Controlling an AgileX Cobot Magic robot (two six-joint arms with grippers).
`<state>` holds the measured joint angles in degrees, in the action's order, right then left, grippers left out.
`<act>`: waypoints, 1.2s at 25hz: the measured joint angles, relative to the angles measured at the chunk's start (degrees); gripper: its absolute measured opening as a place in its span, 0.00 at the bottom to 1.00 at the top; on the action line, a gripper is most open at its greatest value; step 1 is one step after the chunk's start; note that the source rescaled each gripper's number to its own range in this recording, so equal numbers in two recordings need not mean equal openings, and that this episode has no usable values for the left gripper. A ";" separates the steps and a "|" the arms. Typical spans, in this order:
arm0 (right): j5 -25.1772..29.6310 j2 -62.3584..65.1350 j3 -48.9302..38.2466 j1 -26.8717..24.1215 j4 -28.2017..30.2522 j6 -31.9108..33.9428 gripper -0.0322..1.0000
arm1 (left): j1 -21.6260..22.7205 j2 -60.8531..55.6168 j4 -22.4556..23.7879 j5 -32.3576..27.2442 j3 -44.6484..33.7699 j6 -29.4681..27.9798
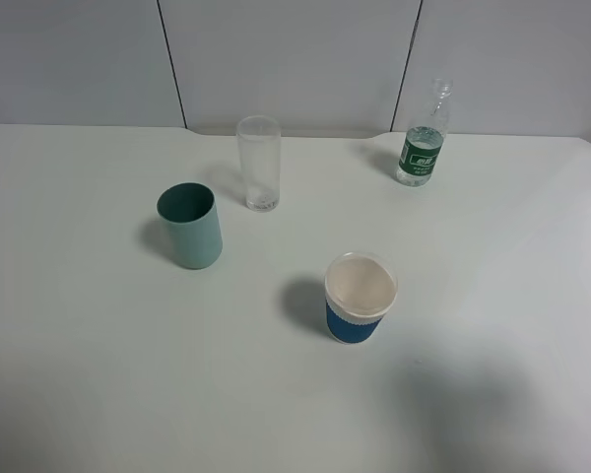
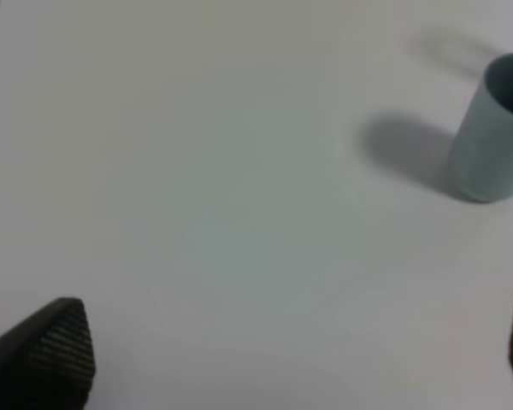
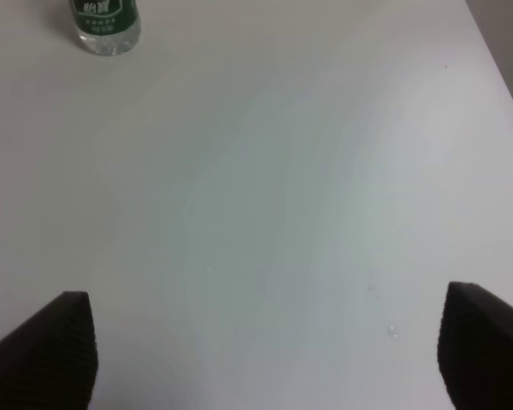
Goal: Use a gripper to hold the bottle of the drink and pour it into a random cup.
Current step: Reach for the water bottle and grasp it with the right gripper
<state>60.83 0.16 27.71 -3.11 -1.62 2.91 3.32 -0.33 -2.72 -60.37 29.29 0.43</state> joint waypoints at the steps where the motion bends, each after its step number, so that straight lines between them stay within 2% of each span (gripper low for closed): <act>1: 0.00 0.00 0.00 0.00 0.00 0.00 0.63 | 0.00 0.00 0.00 0.00 0.00 0.00; 30: 0.00 0.00 0.00 0.00 0.00 0.00 0.63 | 0.00 0.00 0.00 0.00 0.00 0.00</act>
<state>60.83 0.16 27.71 -3.11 -1.62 2.91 3.32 -0.33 -2.72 -60.37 29.29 0.43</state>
